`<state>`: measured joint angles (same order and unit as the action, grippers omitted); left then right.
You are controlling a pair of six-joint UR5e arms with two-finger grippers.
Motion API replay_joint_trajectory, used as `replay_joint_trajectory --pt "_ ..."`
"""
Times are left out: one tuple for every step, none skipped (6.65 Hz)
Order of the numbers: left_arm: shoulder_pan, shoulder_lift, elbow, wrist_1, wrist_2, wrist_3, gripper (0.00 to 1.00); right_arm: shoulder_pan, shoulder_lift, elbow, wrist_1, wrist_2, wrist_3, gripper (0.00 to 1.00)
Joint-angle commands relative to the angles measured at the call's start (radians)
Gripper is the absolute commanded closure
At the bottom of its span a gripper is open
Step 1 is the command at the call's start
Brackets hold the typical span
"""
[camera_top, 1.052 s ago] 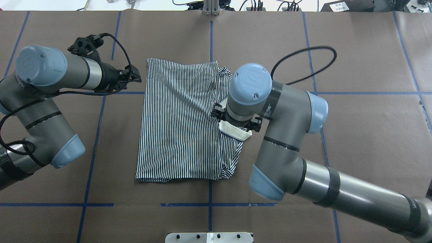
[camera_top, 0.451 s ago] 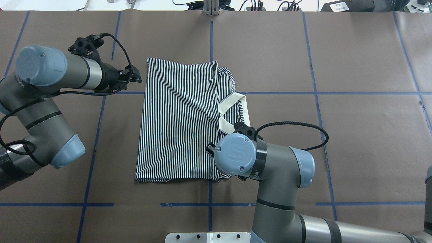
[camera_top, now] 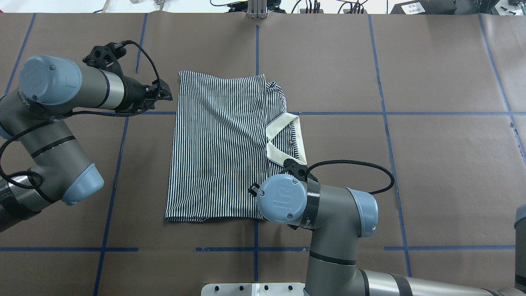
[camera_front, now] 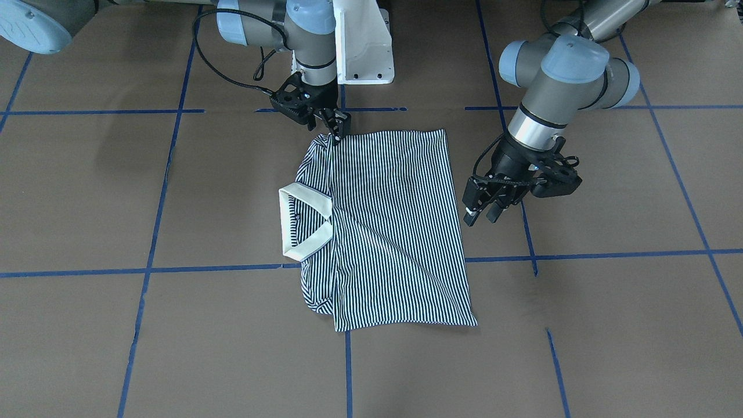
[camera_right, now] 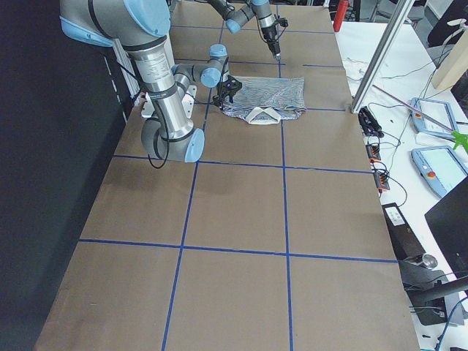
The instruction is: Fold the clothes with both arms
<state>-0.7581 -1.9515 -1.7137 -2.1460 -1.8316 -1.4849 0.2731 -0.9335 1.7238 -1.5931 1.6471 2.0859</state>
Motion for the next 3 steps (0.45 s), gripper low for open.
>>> replay_joint_trajectory --pt "0.002 0.0 -0.001 0.0 0.0 0.0 0.38 0.005 0.004 -0.038 0.042 0.0 0.008 0.23" --pt "0.002 -0.001 -0.001 0.0 0.0 -0.002 0.38 0.001 0.002 -0.038 0.042 0.002 0.008 0.24" --pt "0.002 -0.001 -0.003 0.0 0.0 -0.009 0.38 -0.003 0.001 -0.035 0.042 0.0 0.022 0.45"
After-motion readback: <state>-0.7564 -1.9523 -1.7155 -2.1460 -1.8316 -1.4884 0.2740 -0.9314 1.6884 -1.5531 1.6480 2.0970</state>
